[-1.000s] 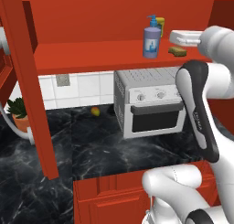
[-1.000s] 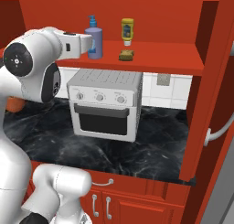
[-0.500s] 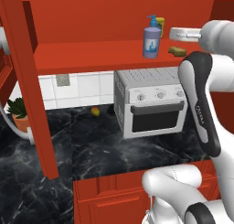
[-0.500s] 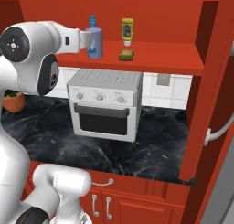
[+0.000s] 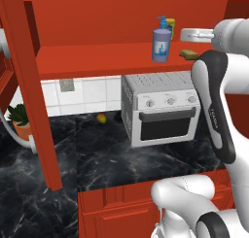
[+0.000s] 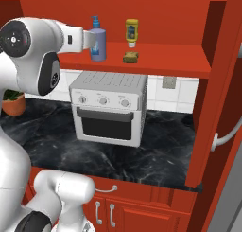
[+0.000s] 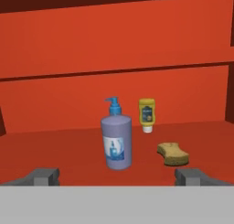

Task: Pick the soap dispenser and sponge from the cabinet and place them on the counter.

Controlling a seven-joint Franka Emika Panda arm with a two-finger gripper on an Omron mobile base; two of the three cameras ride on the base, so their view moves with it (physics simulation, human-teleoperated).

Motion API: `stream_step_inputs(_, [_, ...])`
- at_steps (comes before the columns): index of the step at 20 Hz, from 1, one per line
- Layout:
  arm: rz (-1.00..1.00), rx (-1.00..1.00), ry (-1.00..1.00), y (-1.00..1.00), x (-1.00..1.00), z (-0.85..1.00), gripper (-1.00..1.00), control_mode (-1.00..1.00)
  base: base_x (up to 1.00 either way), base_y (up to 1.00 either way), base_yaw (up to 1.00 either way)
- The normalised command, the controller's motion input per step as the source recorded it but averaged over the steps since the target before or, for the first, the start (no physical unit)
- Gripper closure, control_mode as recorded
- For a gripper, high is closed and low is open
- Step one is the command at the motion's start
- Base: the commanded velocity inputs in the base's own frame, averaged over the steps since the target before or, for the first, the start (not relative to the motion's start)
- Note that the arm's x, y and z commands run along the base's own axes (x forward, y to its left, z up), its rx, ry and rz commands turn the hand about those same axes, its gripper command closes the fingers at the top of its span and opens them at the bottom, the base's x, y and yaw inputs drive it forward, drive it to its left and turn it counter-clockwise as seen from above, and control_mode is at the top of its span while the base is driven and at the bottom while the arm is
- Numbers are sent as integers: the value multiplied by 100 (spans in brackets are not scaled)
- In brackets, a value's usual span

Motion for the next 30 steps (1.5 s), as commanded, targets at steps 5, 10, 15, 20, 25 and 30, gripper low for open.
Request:
stream_step_inputs(5, [0,0,0,0,12,-4,-100,-100,0,0,0])
stream_step_inputs(10, [1,0,0,0,10,0,-100,-100,0,0,0])
stream_step_inputs(15, [1,0,0,0,11,0,-100,-100,0,0,0])
stream_step_inputs(20, [1,0,0,0,14,0,-100,-100,0,0,0])
stream_step_inputs(25, [1,0,0,0,17,0,-100,-100,0,0,0])
stream_step_inputs(30, [0,0,0,0,18,0,-100,-100,0,0,0])
